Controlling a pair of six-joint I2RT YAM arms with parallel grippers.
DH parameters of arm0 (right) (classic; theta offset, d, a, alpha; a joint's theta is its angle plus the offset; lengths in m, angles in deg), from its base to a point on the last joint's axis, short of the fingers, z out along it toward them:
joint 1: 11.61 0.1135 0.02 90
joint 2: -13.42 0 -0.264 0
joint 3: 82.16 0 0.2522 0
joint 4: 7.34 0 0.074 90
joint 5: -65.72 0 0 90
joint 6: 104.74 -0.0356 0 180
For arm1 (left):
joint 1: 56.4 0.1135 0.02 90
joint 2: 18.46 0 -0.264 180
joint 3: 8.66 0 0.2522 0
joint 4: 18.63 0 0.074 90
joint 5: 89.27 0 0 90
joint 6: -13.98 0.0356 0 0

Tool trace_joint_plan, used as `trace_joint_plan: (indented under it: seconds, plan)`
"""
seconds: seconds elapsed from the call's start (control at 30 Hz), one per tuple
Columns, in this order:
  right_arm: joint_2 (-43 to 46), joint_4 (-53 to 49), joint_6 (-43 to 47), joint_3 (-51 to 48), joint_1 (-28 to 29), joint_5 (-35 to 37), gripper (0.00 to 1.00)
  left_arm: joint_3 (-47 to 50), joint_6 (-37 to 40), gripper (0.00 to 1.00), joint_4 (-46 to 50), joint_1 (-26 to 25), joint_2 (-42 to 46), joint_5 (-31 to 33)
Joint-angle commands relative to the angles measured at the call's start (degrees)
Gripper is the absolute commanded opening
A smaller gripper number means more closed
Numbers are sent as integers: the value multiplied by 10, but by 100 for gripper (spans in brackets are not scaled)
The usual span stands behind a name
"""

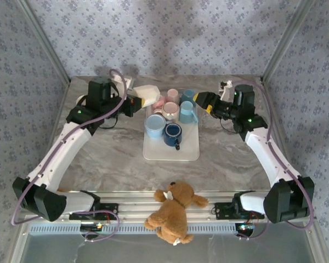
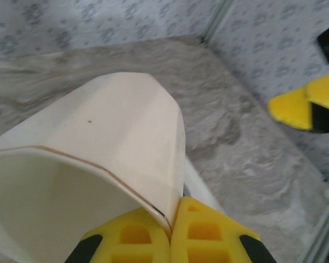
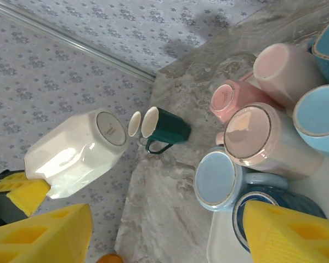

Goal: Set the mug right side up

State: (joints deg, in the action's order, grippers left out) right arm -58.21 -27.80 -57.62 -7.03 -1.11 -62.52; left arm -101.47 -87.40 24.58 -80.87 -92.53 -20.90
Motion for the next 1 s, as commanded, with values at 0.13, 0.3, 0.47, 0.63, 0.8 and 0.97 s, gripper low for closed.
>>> trace_joint_plan:
  seconds: [0.13, 0.3, 0.47, 0.63, 0.8, 0.97]
  plan:
    - [2, -83, 104, 42, 13, -28, 70, -159, 20, 0, 176, 0, -78, 124]
    - [-10, -84, 102, 41, 15, -44, 66, -279, 17, 0, 285, -8, -174, 189]
    - [-8, -85, 97, 35, 15, -35, 66, -428, 51, 0, 406, -25, -292, 274]
    - [-5, -93, 98, 28, 14, -32, 66, -522, 79, 0, 442, -30, -373, 304]
    - [-2, -106, 104, 26, 9, -31, 66, -662, 105, 0, 535, -31, -481, 303]
    - [3, -112, 108, 24, 6, -27, 66, -690, 122, 0, 561, -30, -530, 298]
